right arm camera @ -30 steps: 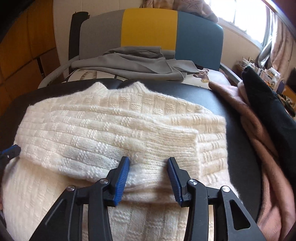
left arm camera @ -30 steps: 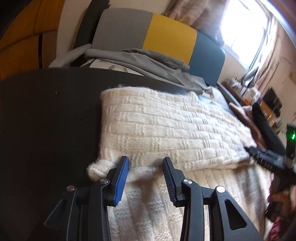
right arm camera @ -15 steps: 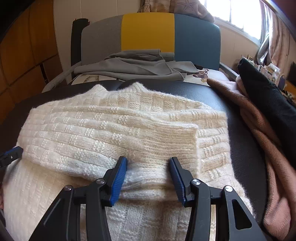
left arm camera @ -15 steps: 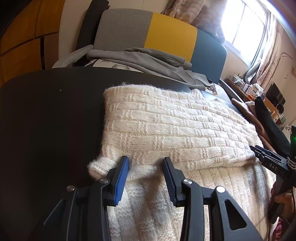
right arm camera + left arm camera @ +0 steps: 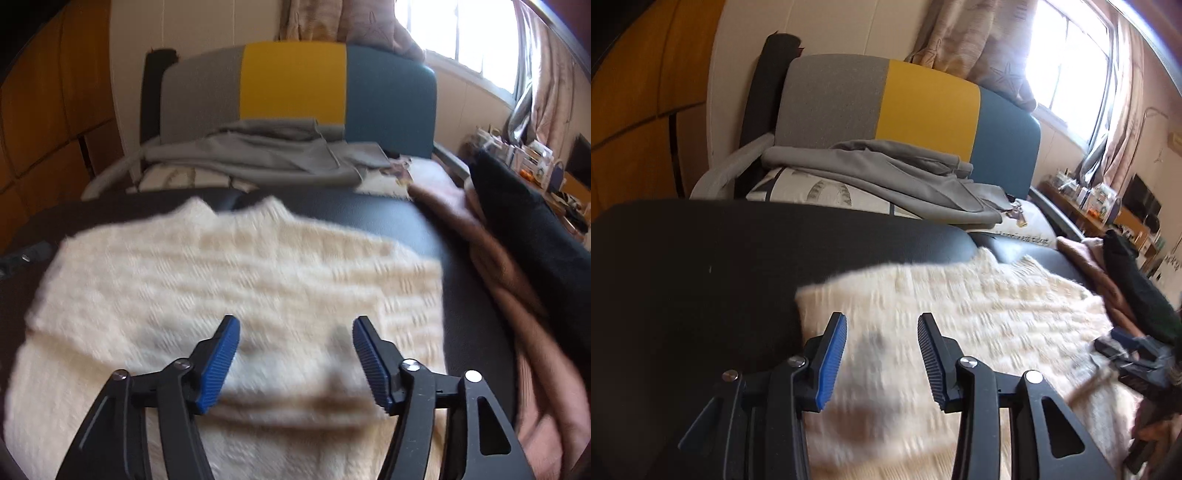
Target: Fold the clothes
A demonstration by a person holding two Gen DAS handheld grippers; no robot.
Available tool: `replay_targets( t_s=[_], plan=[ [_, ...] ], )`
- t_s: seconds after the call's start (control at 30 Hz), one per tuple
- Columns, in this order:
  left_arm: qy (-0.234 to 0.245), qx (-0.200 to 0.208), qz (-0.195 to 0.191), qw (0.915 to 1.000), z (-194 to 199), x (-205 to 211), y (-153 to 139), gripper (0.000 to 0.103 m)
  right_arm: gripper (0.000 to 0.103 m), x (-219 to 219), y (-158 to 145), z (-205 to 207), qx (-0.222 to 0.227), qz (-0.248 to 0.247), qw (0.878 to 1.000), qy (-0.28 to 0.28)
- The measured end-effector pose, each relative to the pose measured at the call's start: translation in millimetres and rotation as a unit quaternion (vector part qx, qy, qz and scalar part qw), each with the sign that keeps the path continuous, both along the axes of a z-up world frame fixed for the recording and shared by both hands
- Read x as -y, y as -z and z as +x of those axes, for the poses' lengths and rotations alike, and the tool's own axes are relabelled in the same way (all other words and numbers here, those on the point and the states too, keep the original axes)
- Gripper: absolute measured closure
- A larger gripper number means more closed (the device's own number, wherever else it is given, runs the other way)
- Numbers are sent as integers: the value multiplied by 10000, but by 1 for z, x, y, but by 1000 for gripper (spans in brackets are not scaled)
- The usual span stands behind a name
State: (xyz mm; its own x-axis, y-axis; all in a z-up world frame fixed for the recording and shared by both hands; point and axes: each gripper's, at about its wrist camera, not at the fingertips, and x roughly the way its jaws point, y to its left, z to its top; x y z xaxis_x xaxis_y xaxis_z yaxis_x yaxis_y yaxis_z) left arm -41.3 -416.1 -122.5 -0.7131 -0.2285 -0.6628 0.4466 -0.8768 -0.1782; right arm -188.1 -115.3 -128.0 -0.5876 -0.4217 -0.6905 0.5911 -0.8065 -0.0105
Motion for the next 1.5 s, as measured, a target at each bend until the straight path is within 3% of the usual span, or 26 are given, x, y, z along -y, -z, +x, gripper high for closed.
replay_targets(
  t_s=[0.1,0.33,0.5,0.67,1.3,1.43,1.5],
  plan=[
    [42,189,-82,9998,-19,8,4,62,26,24,-6,-7,-90,94,9995,-300],
    [-10,522,130,9986,-32,18,37,61,24,47,28,-26,260,372,9979,-470],
    [-63,410,272,9988,-31,21,47,58,5,34,41,-36,609,71,9979,-223],
    [-132,380,197,9990,-31,18,51,57,1,38,44,-33,498,140,9986,-131],
    [-140,489,55,9987,-38,17,50,56,0,35,42,-36,588,30,9982,-102],
    [-450,551,132,9974,-24,16,33,57,0,31,36,-35,732,64,9972,-151],
    [-563,287,178,9978,0,10,18,56,0,20,25,-27,763,-25,9970,-155]
  ],
)
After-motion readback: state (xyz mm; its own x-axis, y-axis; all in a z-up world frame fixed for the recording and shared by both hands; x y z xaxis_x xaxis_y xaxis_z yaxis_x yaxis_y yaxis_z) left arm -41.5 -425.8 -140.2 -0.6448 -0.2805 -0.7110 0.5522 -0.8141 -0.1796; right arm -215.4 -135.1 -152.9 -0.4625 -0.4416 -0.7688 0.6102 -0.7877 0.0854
